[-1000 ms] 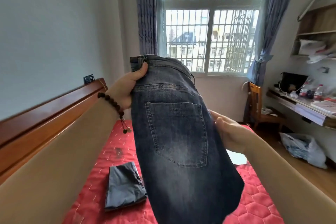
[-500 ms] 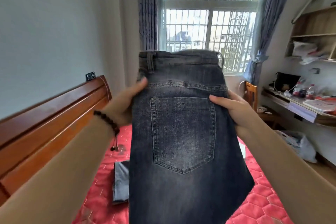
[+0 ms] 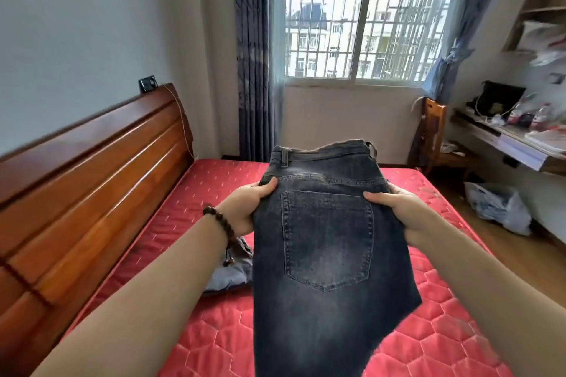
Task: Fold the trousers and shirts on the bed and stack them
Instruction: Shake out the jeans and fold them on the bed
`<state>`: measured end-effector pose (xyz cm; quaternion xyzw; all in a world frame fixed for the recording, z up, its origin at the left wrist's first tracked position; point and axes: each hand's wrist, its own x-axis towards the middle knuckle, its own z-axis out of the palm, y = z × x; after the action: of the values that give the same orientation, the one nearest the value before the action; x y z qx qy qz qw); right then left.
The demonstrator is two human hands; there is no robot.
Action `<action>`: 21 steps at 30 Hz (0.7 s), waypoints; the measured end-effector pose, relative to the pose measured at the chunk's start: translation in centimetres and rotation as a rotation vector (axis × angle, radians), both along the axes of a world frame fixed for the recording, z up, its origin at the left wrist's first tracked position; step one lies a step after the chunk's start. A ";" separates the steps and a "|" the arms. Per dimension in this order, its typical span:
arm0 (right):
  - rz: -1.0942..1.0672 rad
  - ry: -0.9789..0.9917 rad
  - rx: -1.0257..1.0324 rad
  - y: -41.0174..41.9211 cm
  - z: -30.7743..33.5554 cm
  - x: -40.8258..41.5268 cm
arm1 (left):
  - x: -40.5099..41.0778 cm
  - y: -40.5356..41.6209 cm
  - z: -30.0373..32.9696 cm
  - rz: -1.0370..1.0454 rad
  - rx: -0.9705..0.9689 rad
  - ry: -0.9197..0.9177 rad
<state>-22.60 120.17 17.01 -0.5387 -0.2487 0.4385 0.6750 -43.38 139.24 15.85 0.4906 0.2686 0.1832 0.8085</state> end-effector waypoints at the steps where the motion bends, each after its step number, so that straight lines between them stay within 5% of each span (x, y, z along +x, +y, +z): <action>1: -0.013 -0.005 -0.037 0.6 -1.0 0.7 | 0.8 0.4 -0.9 0.008 -0.010 0.017; 13: -0.110 -0.135 0.005 11.0 -11.6 14.8 | 15.2 9.2 -11.0 0.200 0.183 0.033; 21: -0.213 -0.339 -0.082 21.5 -19.7 25.4 | 26.6 17.9 -19.6 0.394 0.398 0.242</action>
<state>2.77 141.65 -2.67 -0.6550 -0.2826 0.2774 0.6435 -16.82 157.13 -3.75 0.5959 0.4115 0.3257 0.6078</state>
